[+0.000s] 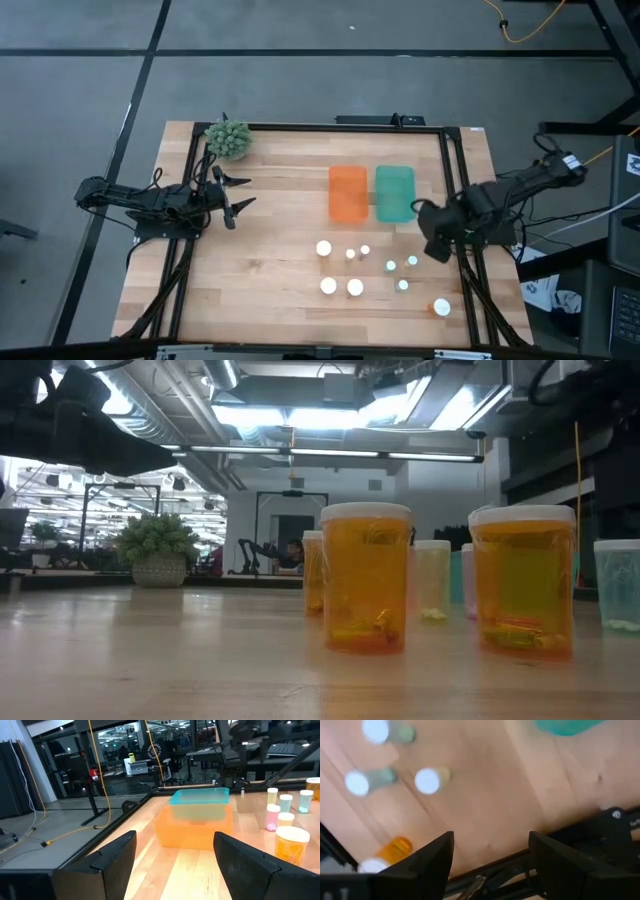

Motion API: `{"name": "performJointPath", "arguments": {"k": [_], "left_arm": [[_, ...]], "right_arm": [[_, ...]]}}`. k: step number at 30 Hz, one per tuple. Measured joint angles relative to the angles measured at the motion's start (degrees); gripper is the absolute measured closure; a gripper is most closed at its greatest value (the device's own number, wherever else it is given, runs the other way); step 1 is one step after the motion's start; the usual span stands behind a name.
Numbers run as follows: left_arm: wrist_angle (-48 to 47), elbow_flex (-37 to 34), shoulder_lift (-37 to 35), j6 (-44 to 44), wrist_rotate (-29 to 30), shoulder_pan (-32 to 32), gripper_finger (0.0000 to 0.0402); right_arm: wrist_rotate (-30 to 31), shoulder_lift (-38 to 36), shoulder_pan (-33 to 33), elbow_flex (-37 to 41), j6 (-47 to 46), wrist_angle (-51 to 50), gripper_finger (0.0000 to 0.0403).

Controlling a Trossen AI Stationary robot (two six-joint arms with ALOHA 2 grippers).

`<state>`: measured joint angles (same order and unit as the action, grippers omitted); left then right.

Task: Pick and place medicine bottles into bin by pill shape (circle, oval)
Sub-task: Put the right small yellow pill bottle into the green bin

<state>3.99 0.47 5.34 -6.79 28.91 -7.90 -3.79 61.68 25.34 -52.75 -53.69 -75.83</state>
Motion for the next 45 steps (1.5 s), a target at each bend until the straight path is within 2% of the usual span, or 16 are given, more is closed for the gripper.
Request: {"name": "performJointPath", "arguments": {"k": [5, 10, 16, 21, 24, 30, 37, 45], "left_arm": [[-0.01, 0.00, 0.00, 0.03, 0.01, 0.01, 0.0145], [-0.01, 0.01, 0.00, 0.12, 0.01, 0.00, 0.0145], [-0.02, 0.01, 0.00, 0.45, 0.01, 0.00, 0.0145], [-0.02, 0.00, 0.00, 0.59, 0.01, 0.00, 0.0145], [-0.02, 0.00, 0.00, 0.59, 0.01, 0.00, 0.0145], [-0.02, 0.00, 0.00, 0.61, 0.01, 0.00, 0.0145], [-0.01, 0.02, 0.00, 0.61, 0.02, 0.01, 0.0145], [0.00, 0.00, 0.00, 0.61, 0.03, 0.00, 0.0145]], "right_arm": [[0.30, 2.78, 9.57, 0.16, -5.04, 3.21, 0.0144], [0.84, 4.89, 15.45, 3.77, -10.85, 11.28, 0.0144], [2.07, 5.82, 17.36, 10.82, -15.44, 22.54, 0.0144], [4.20, 5.82, 17.74, 13.71, -15.57, 23.73, 0.0144], [4.90, 5.82, 17.73, 14.58, -12.73, 24.63, 0.0144], [7.10, 5.84, 17.70, 17.98, -1.25, 29.70, 0.0144], [14.18, 5.84, 17.70, 18.86, 4.76, 32.25, 0.0144], [16.45, 5.84, 17.70, 18.88, 11.97, 38.65, 0.0144]]}}
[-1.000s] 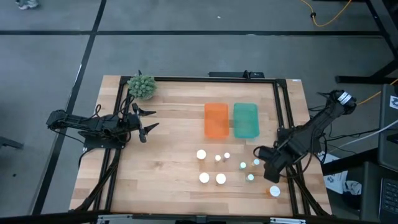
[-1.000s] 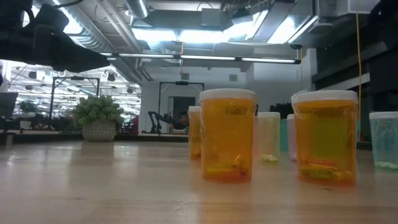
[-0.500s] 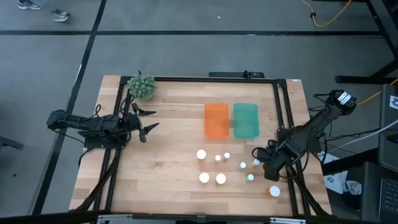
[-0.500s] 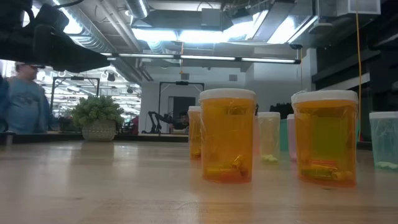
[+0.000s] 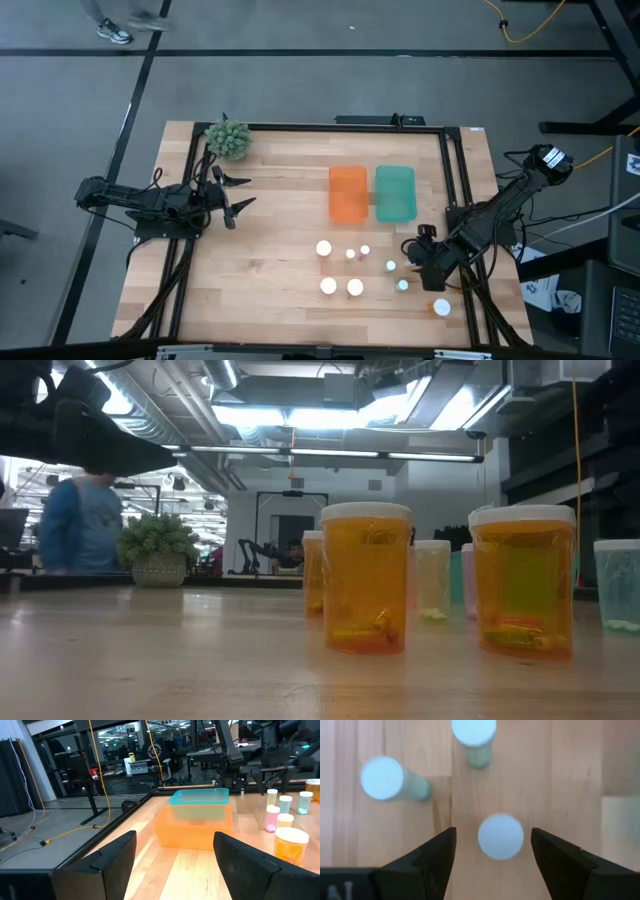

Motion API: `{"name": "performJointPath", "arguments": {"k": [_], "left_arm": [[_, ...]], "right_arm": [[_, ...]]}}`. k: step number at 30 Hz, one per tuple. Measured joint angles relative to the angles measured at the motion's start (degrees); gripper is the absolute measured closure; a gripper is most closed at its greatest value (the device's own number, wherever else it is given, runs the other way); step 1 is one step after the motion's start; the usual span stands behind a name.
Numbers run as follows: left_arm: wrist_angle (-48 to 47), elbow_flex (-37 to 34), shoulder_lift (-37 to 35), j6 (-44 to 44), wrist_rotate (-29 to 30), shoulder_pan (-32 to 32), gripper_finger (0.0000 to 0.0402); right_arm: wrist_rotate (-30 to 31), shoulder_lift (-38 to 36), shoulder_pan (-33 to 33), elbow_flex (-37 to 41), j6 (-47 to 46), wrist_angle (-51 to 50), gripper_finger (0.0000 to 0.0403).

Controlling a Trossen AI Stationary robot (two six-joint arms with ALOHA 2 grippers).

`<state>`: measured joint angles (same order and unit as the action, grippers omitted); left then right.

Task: Pick and place medicine bottles into bin by pill shape (circle, oval)
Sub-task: Put the right small yellow pill bottle into the green bin

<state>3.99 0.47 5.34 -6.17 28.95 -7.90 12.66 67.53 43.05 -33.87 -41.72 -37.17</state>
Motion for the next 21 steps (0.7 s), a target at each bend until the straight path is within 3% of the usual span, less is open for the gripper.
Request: {"name": "performJointPath", "arguments": {"k": [6, 21], "left_arm": [[-0.02, 0.00, 0.00, 0.00, 0.00, 0.02, 0.0145], [-0.01, 0.01, 0.00, 0.00, -0.02, 0.02, 0.0145]], "right_arm": [[0.86, 0.00, -0.02, 0.00, 0.37, 0.60, 0.0147], [0.93, 3.93, -0.11, 0.00, 0.42, 1.89, 0.0205]]}}
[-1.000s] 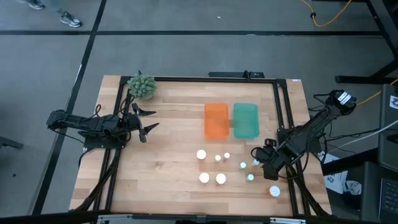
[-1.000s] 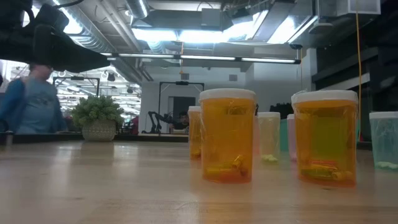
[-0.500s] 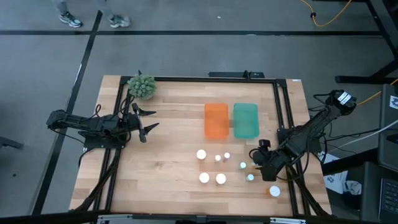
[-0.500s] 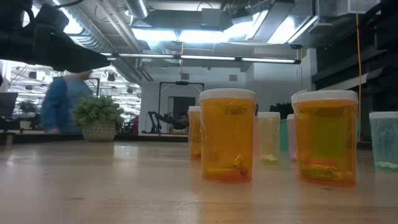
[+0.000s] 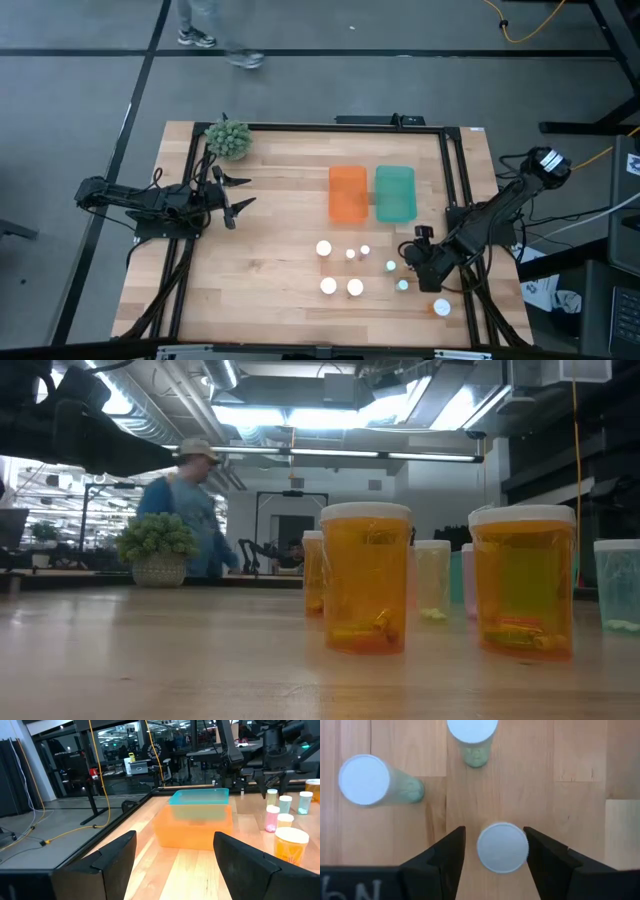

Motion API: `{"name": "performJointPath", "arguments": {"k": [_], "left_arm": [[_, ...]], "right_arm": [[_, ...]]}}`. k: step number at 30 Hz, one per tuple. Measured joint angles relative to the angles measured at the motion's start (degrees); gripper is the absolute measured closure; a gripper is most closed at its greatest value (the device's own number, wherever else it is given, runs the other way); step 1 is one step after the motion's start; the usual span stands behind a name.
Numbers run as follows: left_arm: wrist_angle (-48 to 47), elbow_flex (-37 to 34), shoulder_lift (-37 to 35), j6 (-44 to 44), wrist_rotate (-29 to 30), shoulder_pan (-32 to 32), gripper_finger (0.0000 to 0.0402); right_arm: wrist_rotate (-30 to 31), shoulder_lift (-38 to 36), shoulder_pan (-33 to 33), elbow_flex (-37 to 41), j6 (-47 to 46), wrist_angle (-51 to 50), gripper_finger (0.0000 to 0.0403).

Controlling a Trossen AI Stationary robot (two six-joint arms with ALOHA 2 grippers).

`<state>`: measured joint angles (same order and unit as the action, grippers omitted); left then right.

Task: Pick and place medicine bottles into bin by pill shape (circle, oval)
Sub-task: Put the right small yellow pill bottle into the green bin

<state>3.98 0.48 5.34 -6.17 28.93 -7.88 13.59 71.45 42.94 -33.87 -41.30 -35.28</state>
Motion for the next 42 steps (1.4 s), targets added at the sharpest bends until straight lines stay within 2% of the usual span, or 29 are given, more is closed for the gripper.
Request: {"name": "performJointPath", "arguments": {"k": [11, 22, 26, 29, 35, 42], "left_arm": [[0.00, -0.01, 0.00, 0.00, 0.00, -0.02, 0.0145], [0.01, -0.01, 0.00, 0.00, 0.00, -0.02, 0.0145], [-0.01, -0.01, 0.00, 0.00, 0.00, -0.01, 0.0145], [-0.01, 0.01, 0.00, 0.00, 0.00, -0.02, 0.0145], [-0.01, -0.01, 0.00, 0.00, 0.00, 0.00, 0.0145], [-0.01, 0.01, 0.00, 0.00, 0.00, 0.00, 0.0145]], "right_arm": [[1.90, 0.21, -0.02, 0.00, -0.28, 1.26, 0.0223], [1.90, 0.19, -0.02, 0.00, -0.61, 1.23, 0.0294], [1.94, -0.25, -0.03, -0.01, -2.69, 0.99, 0.0294], [2.79, -0.98, -0.66, -1.54, -4.65, -3.02, 0.0287], [9.90, -1.54, -4.02, -10.02, -1.63, -16.34, 0.0294], [28.03, -1.63, -12.48, -19.59, 1.45, -26.39, 0.0291]]}}
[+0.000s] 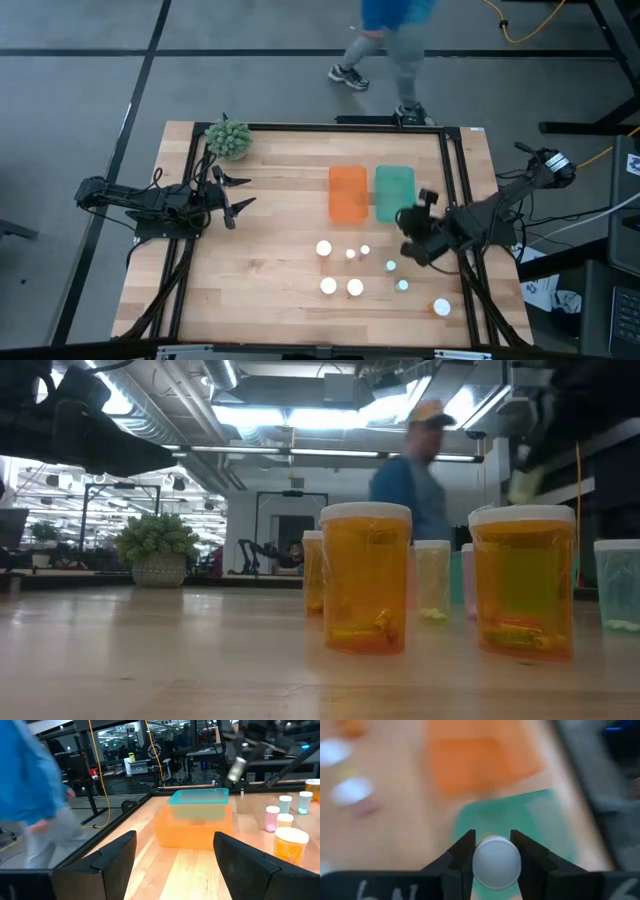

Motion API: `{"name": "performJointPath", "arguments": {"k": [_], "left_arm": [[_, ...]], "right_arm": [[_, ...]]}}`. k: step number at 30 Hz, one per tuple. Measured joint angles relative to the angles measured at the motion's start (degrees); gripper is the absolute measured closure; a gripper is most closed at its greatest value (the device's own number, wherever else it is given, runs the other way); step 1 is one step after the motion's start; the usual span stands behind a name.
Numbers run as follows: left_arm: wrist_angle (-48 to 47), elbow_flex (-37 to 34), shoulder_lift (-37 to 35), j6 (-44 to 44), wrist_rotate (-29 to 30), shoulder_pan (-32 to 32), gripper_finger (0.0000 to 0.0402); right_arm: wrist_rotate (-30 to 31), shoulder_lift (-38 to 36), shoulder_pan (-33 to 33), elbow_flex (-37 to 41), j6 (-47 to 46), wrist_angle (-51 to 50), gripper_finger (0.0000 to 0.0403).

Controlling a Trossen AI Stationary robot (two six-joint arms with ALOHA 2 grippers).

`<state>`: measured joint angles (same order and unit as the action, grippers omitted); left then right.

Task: Pick and place medicine bottles into bin by pill shape (circle, oval)
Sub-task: Put the right small yellow pill bottle into the green bin

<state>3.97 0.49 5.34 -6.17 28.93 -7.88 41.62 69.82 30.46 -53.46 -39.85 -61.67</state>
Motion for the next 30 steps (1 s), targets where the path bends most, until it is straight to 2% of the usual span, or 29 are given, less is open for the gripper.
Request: {"name": "performJointPath", "arguments": {"k": [2, 6, 11, 14, 18, 20, 25, 30], "left_arm": [[0.00, -0.02, 0.00, 0.00, 0.00, -0.02, 0.0145], [0.02, -0.02, 0.00, 0.01, -0.01, -0.01, 0.0145], [0.02, 0.00, 0.00, 0.04, -0.02, 0.00, 0.0145], [0.00, -0.01, 0.00, 0.05, -0.02, 0.00, 0.0145], [0.01, -0.01, 0.00, 0.07, 0.00, -0.01, 0.0145], [0.01, -0.02, 0.00, 0.07, -0.02, 0.00, 0.0145], [0.02, -0.02, 0.00, 0.09, -0.01, 0.00, 0.0145], [0.02, -0.02, 0.00, 0.09, 0.00, 0.00, 0.0145]], "right_arm": [[2.40, -0.10, -3.70, -1.68, 0.52, -3.19, 0.0291], [0.87, -0.74, -12.67, -2.43, 5.65, -3.56, 0.0294], [-9.58, -0.74, -24.51, -2.40, 13.77, -0.62, 0.0292], [-15.35, -0.87, -30.47, -0.83, 21.54, 6.08, 0.0292], [-27.78, -1.05, -37.88, 4.33, 30.10, 15.98, 0.0292], [-31.48, -1.03, -40.94, 7.56, 32.86, 20.95, 0.0291], [-36.12, -1.02, -46.62, 13.91, 38.31, 31.45, 0.0291], [-36.32, -1.01, -49.79, 15.96, 41.41, 34.56, 0.0290]]}}
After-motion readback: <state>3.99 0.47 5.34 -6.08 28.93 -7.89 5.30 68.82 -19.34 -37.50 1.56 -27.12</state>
